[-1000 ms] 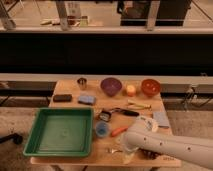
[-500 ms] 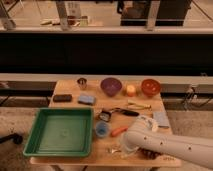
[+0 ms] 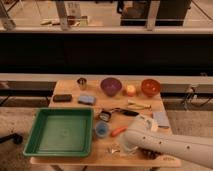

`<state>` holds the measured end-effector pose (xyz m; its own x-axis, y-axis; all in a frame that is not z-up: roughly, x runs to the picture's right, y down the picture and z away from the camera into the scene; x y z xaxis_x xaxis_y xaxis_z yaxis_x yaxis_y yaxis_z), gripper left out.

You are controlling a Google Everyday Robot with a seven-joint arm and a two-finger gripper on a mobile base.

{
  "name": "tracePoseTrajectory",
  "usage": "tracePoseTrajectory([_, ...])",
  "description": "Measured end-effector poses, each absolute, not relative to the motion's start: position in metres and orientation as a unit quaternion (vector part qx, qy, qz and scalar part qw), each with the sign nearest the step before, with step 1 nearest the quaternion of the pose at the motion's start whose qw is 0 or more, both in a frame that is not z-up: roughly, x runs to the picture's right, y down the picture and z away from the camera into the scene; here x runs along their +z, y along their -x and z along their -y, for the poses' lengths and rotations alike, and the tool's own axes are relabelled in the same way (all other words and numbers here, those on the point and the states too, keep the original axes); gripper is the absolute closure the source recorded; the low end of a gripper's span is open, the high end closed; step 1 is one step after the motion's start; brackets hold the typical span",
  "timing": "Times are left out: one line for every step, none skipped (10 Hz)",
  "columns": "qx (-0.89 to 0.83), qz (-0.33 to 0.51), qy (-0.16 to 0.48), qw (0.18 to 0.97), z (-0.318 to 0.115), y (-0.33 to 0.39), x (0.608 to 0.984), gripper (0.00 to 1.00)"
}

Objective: Place fork in tray

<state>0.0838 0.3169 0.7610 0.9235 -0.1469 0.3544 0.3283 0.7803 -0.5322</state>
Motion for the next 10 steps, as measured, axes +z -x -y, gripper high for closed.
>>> tracePoseTrajectory([-0.127, 0.149, 0.307, 0.931, -0.3171, -0.0833, 0.7612, 0.62])
tracePoseTrajectory([-0.13, 0.149, 0.305, 0.931, -0.3154, -0.0837, 0.7599, 0.68])
tracePoseTrajectory([-0.131, 0.149, 0.306, 0.931, -0.315, -0.0838, 0.7595, 0.68])
tracePoseTrajectory([-0.131, 0.149, 0.307, 0.931, -0.3156, -0.084, 0.7592, 0.65])
tracePoseTrajectory([-0.13, 0.149, 0.308, 0.931, -0.3164, -0.0842, 0.7601, 0.66])
tracePoseTrajectory([-0.129, 0.15, 0.31, 0.93, -0.3171, -0.0845, 0.7616, 0.66])
tracePoseTrajectory([-0.126, 0.15, 0.316, 0.928, -0.32, -0.0863, 0.7641, 0.66])
tracePoseTrajectory([-0.128, 0.149, 0.317, 0.928, -0.3207, -0.0875, 0.7654, 0.74])
tracePoseTrajectory([-0.129, 0.149, 0.317, 0.928, -0.3202, -0.0884, 0.7642, 0.83])
tracePoseTrajectory([-0.129, 0.148, 0.315, 0.928, -0.3186, -0.091, 0.7637, 0.95])
